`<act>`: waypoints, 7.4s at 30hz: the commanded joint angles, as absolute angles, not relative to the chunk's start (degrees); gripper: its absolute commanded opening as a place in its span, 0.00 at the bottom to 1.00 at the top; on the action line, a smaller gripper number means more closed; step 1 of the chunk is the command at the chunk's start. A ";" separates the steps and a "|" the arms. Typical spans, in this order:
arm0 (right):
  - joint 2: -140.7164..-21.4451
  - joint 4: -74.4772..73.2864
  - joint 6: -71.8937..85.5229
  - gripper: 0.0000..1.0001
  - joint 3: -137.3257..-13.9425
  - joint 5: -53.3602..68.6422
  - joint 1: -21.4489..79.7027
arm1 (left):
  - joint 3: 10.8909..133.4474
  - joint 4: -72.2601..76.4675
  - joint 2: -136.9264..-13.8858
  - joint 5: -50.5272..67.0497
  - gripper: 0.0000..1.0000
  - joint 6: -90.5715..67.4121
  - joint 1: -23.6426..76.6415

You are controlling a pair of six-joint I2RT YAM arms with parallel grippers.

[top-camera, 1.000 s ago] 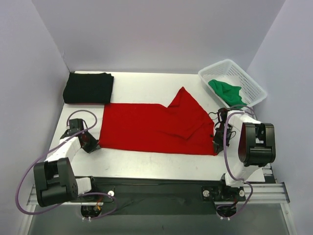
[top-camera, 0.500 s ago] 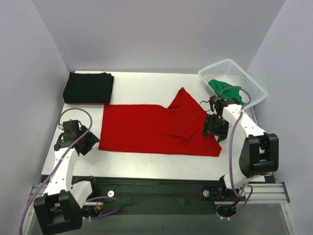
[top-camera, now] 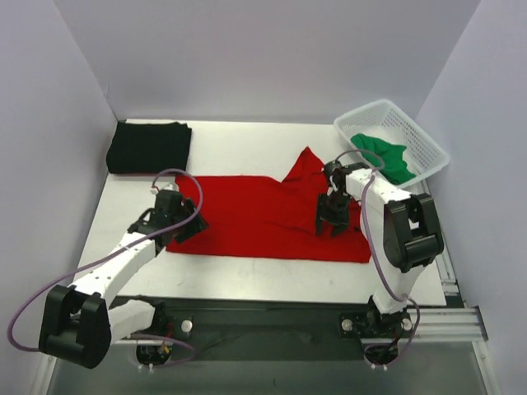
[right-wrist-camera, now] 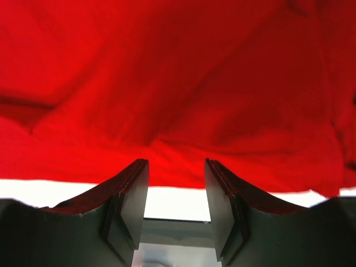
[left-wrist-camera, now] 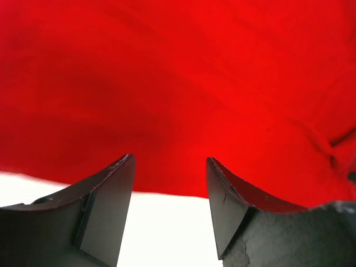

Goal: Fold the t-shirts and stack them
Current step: Fold the flattened tshirt in 1/3 of the way, then grap the side of the flattened tshirt furthest away from the robot with both arms

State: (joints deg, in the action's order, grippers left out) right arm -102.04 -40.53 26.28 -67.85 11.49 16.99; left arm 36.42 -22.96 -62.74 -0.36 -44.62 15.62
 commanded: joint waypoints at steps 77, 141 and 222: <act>-110.30 -29.88 35.33 0.44 -79.62 20.66 26.46 | 26.99 -20.92 -55.99 -4.39 0.64 -43.15 21.88; -96.25 -33.13 33.93 0.48 -45.18 16.97 10.99 | 21.80 -22.32 -56.70 -0.53 0.65 -47.54 18.46; -121.56 -31.29 29.79 0.00 -96.61 12.22 14.76 | 48.86 -29.89 -67.57 -5.45 0.66 -28.31 2.03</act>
State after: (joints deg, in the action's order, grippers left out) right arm -127.48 -28.97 28.38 -98.89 12.38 14.35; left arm 43.64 -35.51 -63.75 -3.29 -34.94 3.66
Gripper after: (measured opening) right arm 0.042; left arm 0.672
